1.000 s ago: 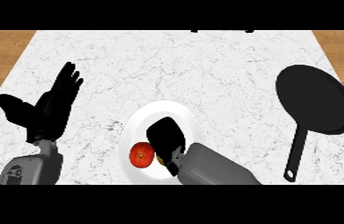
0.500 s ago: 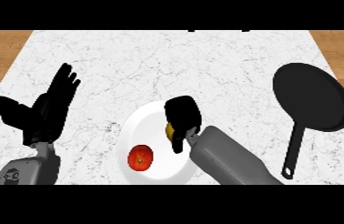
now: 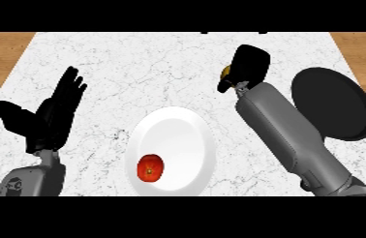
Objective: Pick the lemon from the plate and place it in the pan
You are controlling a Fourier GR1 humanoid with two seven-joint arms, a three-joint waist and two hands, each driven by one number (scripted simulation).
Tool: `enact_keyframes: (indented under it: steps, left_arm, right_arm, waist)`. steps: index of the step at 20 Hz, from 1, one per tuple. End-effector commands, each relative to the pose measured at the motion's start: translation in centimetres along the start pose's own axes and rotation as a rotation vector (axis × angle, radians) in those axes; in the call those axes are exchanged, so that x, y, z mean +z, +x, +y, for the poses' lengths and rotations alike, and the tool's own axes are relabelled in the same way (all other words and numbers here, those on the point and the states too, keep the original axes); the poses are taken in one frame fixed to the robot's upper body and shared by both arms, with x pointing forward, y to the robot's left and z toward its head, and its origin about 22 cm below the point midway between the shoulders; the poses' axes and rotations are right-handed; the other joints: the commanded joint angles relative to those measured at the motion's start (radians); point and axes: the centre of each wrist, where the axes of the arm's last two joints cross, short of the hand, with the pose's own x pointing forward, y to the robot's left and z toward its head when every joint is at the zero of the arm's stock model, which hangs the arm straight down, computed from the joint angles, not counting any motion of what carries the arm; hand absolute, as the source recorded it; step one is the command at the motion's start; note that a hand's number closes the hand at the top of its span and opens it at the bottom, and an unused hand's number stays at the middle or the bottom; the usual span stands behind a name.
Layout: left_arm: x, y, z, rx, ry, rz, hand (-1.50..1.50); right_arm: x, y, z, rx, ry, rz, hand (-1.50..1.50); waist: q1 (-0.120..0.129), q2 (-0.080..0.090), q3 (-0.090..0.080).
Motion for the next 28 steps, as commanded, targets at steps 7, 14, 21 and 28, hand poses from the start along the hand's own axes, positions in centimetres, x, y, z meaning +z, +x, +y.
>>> enact_keyframes:
  steps: [7, 14, 21, 28]
  left_arm:
    - [-0.7, 0.7, -0.7, 0.005, -0.006, 0.003, 0.0]
    - [0.1, 0.2, 0.7, -0.008, -0.001, -0.001, 0.0]
    - [0.4, 0.7, -0.4, 0.0, -0.016, -0.01, 0.0]
    - [0.0, -0.6, 0.3, -0.017, -0.011, -0.009, 0.0]
  right_arm:
    - [-1.8, 2.7, -8.6, -0.021, -0.24, 0.206, 1.5]
    - [-6.0, -4.3, -9.2, -0.091, -0.335, 0.319, 1.5]
    - [-7.5, -11.6, -7.6, -0.133, -0.369, 0.382, 1.5]
    - [-8.6, -22.5, -4.7, -0.209, -0.419, 0.398, 1.5]
  waist:
    - [0.007, 0.0, 0.001]
    - [-0.002, -0.003, 0.001]
    - [-0.006, -0.003, 0.002]
    - [-0.009, 0.0, 0.002]
